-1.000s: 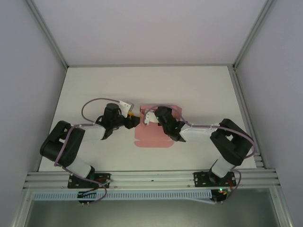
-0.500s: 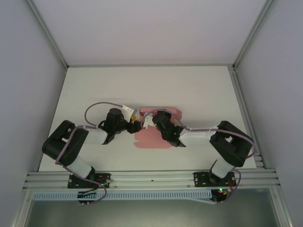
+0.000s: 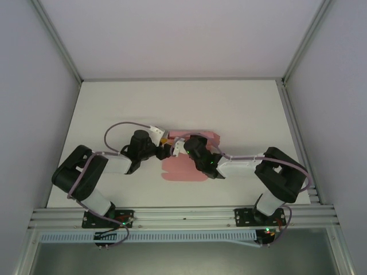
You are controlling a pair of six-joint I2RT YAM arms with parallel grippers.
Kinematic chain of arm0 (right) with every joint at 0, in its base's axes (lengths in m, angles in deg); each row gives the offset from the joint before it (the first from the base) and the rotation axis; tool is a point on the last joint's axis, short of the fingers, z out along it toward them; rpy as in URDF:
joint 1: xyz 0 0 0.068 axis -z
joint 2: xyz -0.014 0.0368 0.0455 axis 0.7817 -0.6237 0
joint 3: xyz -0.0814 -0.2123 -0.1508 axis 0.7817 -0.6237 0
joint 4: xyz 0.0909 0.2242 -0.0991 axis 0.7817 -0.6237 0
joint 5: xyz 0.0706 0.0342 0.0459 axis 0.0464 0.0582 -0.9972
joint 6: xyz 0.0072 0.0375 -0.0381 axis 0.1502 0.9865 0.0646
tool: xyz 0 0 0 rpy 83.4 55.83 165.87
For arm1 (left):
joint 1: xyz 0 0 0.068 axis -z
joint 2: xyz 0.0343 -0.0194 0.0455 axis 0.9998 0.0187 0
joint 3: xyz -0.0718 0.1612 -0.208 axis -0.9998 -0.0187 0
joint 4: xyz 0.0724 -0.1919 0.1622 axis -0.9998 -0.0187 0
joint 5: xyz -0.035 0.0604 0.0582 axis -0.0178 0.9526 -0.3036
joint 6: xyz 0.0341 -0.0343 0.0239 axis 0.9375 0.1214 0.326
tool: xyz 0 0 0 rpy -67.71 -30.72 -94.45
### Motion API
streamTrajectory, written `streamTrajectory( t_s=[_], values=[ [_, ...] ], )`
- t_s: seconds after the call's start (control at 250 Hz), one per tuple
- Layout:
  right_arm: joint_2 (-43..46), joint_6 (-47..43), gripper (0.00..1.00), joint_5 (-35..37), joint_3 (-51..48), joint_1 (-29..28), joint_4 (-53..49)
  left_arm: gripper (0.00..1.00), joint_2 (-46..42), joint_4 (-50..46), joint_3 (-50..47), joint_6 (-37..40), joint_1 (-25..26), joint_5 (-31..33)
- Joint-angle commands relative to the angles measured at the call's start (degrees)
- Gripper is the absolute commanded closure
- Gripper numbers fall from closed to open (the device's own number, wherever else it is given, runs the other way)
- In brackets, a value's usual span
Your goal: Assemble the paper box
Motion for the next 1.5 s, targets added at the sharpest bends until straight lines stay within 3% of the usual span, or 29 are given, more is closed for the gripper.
streamTrajectory(
  t_s=[0.0,0.16,0.252,0.403,0.595,0.623,0.655,0.87,1.274,1.453,1.497],
  values=[
    [-0.59,4.11,1.0,-3.48,-0.94,-1.41,-6.75,0.49,1.62,3.63,2.42,0.44,0.63,3.92],
    [0.05,7.42,1.0,-2.73,-1.0,-1.43,-6.64,0.59,3.25,3.39,2.62,0.5,3.57,13.67],
    [0.14,9.3,1.0,-2.37,-0.77,-1.42,-7.26,0.74,4.28,3.39,2.43,-0.51,4.67,18.67],
    [-0.5,11.26,1.0,-1.64,-0.57,-1.54,-7.42,0.8,6.03,4.62,1.81,-0.02,6.27,24.98],
    [-0.85,12.38,1.0,-0.38,-0.29,-1.61,-7.97,0.97,7.34,2.89,2.44,0.74,8.64,36.55],
    [-0.85,12.5,1.0,-0.15,-0.36,-1.6,-8.01,0.91,7.57,2.69,2.43,1.21,9.04,38.47],
    [-0.83,12.71,1.0,-0.14,-0.26,-1.6,-8.38,1.0,7.8,3.04,2.23,1.17,9.61,41.89],
    [-0.37,14.15,1.0,0.99,0.4,-1.6,-10.51,1.0,9.34,5.26,0.3,4.87,11.96,56.57],
    [0.0,16.18,1.0,0.66,1.51,-1.78,-12.16,1.0,14.31,2.86,4.33,5.64,15.26,66.41],
    [0.62,17.59,1.0,1.03,1.92,-1.78,-11.07,1.0,9.41,4.91,2.19,6.87,16.26,61.12],
    [1.37,18.15,0.86,0.82,2.23,-1.69,-10.83,1.0,7.06,5.33,1.3,6.72,16.66,58.44]
  ],
)
